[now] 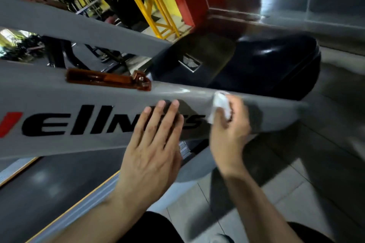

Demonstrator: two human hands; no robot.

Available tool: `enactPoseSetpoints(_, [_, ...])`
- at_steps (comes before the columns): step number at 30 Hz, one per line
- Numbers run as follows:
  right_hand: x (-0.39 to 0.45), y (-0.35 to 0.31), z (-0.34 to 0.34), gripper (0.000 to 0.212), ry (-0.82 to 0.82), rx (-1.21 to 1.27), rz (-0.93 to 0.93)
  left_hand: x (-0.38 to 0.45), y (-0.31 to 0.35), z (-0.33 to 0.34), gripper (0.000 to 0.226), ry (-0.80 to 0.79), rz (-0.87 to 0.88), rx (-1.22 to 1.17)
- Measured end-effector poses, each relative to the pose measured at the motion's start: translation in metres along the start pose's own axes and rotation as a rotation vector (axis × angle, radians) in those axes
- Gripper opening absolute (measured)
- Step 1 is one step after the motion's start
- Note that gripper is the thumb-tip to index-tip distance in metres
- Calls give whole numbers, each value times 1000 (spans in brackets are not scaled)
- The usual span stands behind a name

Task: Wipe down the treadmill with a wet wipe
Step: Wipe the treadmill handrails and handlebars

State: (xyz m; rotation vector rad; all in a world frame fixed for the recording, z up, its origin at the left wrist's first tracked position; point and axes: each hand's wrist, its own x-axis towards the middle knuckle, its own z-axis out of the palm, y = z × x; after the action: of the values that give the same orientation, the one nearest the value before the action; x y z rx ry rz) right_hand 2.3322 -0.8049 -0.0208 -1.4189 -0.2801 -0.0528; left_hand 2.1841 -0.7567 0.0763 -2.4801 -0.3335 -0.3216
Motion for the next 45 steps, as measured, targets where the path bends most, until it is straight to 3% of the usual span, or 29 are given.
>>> enactPoseSetpoints(6, [-74,-102,43,32,-191,254,-144,-39,-32,-25,54,80,-141,-92])
enactPoseSetpoints(10, [-63,-76,38,34,-175,135,-235,-51,-41,-29,61,64,-127,-7])
enactPoseSetpoints(16, [-13,51,2,29,200,27,159,-36,-21,-14,60,99,-122,-75])
enactPoseSetpoints(23, [34,157,-23,31,300,-131,499,-1,5,21,58,109,7,-136])
enactPoseSetpoints(27, [-25,89,20,24,320,-93,-11,9,20,48,57,169,-15,-135])
enactPoseSetpoints(30, [-37,87,29,27,279,-58,-85,11,21,61,58,168,-32,-154])
enactPoseSetpoints(32, [-9,136,12,29,355,-107,54,11,17,68,58,135,0,-189])
enactPoseSetpoints(34, [30,182,-13,28,424,-159,312,8,12,77,58,106,7,-216])
enactPoseSetpoints(37, [75,237,-44,23,411,-212,592,8,11,90,59,37,-20,-331])
enactPoseSetpoints(41, [96,268,-56,26,376,-182,719,10,12,83,57,78,-19,-319])
enactPoseSetpoints(45, [74,245,-27,24,525,75,848,10,16,72,58,181,7,-173])
